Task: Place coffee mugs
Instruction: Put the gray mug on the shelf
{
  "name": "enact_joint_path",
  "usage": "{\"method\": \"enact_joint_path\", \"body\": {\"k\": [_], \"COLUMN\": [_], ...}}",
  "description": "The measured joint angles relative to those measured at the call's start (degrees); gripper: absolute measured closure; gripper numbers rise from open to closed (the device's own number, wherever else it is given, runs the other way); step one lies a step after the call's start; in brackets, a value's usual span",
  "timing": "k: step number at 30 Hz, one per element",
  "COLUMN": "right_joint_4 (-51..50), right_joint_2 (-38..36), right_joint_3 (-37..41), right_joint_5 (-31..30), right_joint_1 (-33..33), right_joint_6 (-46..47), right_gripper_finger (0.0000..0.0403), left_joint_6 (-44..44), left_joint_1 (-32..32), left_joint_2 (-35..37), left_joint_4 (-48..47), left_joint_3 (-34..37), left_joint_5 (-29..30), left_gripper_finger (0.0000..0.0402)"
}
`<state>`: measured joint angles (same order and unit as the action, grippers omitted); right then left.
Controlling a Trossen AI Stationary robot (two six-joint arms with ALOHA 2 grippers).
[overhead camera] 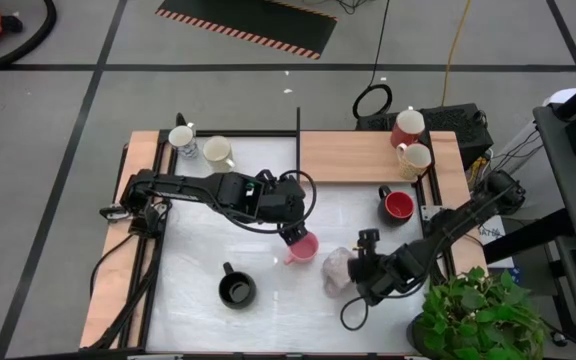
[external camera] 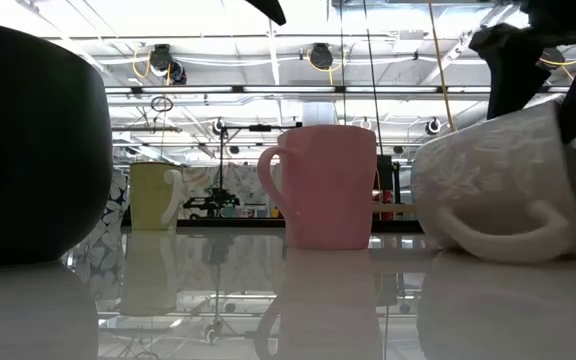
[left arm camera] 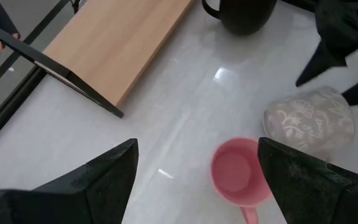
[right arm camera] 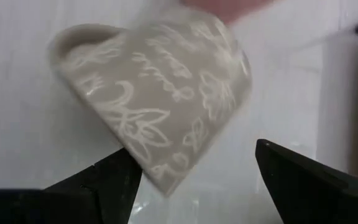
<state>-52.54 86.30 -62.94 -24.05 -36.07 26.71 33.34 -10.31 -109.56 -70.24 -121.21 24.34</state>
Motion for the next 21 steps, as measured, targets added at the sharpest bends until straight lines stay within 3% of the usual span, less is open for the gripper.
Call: {"method": "enact_joint_path", "body": {"k": [6, 14, 21], "right_joint_4": [-0.08, 5.40, 9.88], "right_joint_2": [0.00, 0.00, 0.00], "right_joint_3": [0.00, 0.02, 0.02], "right_joint_5": [-0.04, -4.40, -4.72], "right_joint_1": [0.91, 2.29, 3.67], "right_joint_6": [-0.95, -9.15, -15.60], "right_gripper_finger": [0.0104, 0.0105, 0.0106], "left_joint_6": [-0.42, -1.55, -0.47], "left_joint_1": [0.19, 0.52, 0.42], "left_joint_2": [0.00, 0.00, 0.00], "left_joint_4": [0.07, 0.11, 0.12], "left_joint_3": [0.00, 0.00, 0.00], "left_joint_5": [0.72, 0.76, 0.76], "left_gripper_finger": [0.0069, 0.0069, 0.0069]}}
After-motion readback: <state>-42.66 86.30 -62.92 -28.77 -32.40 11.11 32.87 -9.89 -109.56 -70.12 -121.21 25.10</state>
